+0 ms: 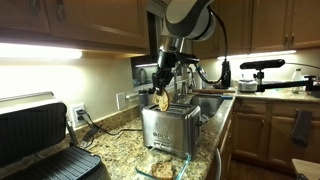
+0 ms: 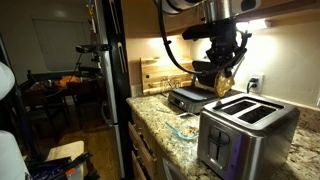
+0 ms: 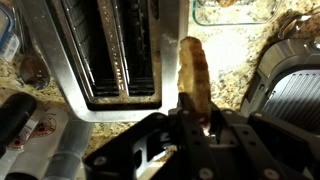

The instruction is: Put a slice of bread in the toaster

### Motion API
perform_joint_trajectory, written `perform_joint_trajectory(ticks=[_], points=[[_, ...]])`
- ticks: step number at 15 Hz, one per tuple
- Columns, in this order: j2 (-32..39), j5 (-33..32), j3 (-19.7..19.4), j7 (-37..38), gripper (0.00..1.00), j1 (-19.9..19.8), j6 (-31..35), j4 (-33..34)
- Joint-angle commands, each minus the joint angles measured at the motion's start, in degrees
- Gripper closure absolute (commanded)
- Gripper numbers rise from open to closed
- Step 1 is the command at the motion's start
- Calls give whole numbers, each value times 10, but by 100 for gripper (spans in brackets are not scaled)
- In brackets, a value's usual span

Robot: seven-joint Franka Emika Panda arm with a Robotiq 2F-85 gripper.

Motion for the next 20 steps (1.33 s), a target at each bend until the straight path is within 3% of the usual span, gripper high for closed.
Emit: perform_joint_trajectory(ticks=[1, 17, 19, 20], points=[[-35, -19, -4, 19, 92, -7, 17, -34], [-33, -66, -21, 49, 92, -24, 18, -40], [-33, -65, -21, 50, 83, -24, 17, -42], [-33, -65, -21, 50, 60, -24, 17, -43]])
